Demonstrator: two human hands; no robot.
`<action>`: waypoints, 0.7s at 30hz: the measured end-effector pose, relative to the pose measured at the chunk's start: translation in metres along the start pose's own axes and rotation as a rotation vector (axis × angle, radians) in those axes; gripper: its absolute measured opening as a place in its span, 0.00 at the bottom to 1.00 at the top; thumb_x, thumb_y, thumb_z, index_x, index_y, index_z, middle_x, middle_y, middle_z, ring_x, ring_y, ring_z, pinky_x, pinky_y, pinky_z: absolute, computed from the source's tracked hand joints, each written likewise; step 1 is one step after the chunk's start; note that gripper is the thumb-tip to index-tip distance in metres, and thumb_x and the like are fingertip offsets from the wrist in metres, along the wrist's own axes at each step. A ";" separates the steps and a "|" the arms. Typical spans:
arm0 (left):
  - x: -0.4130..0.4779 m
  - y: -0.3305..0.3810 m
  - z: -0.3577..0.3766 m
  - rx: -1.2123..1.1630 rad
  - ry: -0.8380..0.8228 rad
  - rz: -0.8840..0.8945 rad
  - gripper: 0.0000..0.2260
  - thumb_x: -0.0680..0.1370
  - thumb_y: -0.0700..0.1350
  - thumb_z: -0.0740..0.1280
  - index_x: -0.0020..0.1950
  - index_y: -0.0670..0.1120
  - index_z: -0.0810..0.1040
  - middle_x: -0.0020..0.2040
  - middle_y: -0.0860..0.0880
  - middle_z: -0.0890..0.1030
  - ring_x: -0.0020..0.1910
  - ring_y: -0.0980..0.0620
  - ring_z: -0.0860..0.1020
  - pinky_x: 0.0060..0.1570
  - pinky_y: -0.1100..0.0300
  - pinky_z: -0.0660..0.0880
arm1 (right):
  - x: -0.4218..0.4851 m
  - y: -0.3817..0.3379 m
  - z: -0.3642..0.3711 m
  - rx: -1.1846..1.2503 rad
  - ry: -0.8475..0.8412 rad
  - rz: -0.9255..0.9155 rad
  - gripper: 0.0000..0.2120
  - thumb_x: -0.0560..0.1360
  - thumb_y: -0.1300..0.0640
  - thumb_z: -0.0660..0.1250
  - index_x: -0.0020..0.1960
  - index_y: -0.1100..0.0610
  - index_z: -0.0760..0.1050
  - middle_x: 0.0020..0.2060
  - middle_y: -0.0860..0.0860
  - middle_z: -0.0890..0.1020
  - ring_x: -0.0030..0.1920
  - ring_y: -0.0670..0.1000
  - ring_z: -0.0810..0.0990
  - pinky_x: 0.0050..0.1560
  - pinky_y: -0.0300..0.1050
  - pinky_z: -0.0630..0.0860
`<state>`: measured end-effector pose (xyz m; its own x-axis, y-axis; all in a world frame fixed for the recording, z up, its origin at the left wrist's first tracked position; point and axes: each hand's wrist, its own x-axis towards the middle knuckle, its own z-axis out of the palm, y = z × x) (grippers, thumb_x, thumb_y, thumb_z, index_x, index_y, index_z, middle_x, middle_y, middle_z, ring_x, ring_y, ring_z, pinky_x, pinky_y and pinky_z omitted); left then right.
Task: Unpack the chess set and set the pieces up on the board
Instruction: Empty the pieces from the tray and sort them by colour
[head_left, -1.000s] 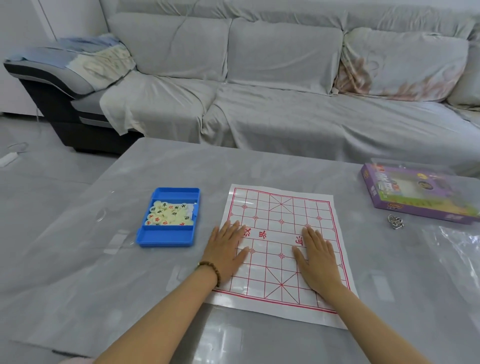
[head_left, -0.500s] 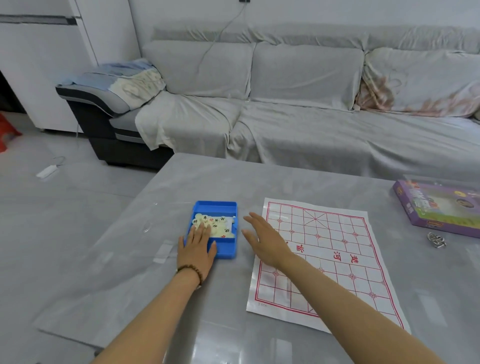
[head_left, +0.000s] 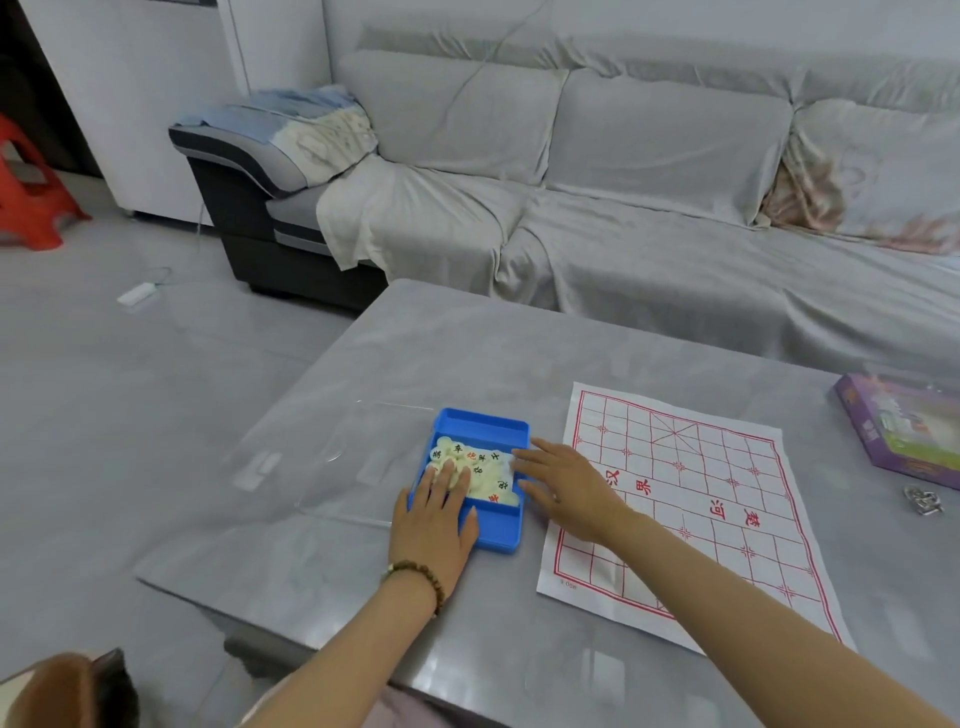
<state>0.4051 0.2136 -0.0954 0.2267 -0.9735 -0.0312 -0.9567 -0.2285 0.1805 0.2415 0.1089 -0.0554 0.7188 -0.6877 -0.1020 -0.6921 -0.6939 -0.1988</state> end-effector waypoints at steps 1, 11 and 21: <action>0.001 0.000 0.001 -0.001 0.000 0.002 0.24 0.82 0.54 0.45 0.76 0.52 0.41 0.77 0.51 0.43 0.76 0.52 0.43 0.72 0.53 0.45 | -0.003 0.004 0.001 0.003 0.002 0.014 0.21 0.82 0.48 0.50 0.74 0.48 0.59 0.74 0.44 0.59 0.76 0.46 0.50 0.73 0.42 0.45; 0.051 -0.007 -0.003 -0.035 0.042 -0.015 0.26 0.80 0.59 0.40 0.76 0.52 0.43 0.77 0.51 0.44 0.76 0.51 0.43 0.72 0.51 0.42 | 0.037 -0.028 -0.011 0.227 0.186 0.092 0.20 0.79 0.53 0.59 0.71 0.52 0.65 0.72 0.48 0.64 0.72 0.49 0.60 0.72 0.44 0.57; 0.032 -0.076 -0.003 -0.135 0.095 -0.213 0.43 0.65 0.67 0.24 0.76 0.52 0.44 0.77 0.52 0.45 0.76 0.51 0.43 0.71 0.53 0.36 | 0.113 -0.050 0.013 0.203 0.111 0.322 0.28 0.76 0.38 0.57 0.68 0.56 0.65 0.63 0.55 0.69 0.63 0.55 0.68 0.64 0.47 0.64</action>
<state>0.4853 0.2003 -0.1076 0.4428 -0.8966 0.0091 -0.8539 -0.4185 0.3094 0.3582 0.0688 -0.0694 0.4481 -0.8898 -0.0868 -0.8458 -0.3906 -0.3633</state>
